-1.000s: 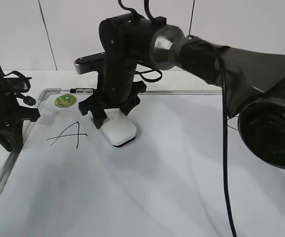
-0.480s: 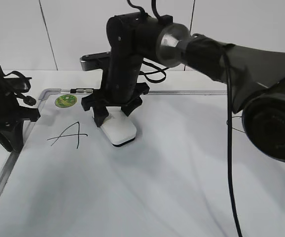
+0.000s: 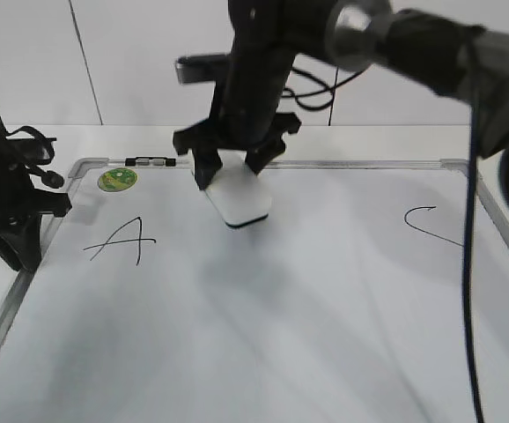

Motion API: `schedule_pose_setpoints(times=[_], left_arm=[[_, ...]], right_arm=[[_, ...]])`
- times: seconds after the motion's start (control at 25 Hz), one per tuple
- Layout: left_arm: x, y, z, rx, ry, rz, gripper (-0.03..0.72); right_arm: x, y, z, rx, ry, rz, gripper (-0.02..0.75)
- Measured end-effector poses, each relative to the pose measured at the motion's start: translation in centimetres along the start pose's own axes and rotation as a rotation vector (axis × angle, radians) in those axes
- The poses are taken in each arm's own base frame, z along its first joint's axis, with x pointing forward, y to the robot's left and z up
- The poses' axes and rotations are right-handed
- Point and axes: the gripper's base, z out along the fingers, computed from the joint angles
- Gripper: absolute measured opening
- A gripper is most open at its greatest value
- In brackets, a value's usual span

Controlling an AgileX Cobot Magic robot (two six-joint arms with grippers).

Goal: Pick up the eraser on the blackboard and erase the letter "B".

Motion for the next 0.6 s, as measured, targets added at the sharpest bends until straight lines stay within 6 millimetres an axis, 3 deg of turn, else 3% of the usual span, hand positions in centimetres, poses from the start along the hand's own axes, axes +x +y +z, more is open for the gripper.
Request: schedule_pose_setpoints(times=[0.12, 0.28, 0.4, 0.6], left_arm=[[0.0, 0.0, 0.0, 0.000, 0.000, 0.000, 0.116], [0.0, 0.0, 0.0, 0.000, 0.000, 0.000, 0.117], [0.0, 0.0, 0.0, 0.000, 0.000, 0.000, 0.118], [0.0, 0.0, 0.0, 0.000, 0.000, 0.000, 0.120]], right_arm=[[-0.3, 0.4, -5.2, -0.010, -0.100, -0.008, 0.528], [0.1, 0.7, -9.2, -0.022, -0.165, -0.010, 0.528], [1.1, 0.7, -10.4, -0.023, -0.152, -0.009, 0.528], [3.6, -0.1, -9.9, -0.010, -0.055, 0.009, 0.528]])
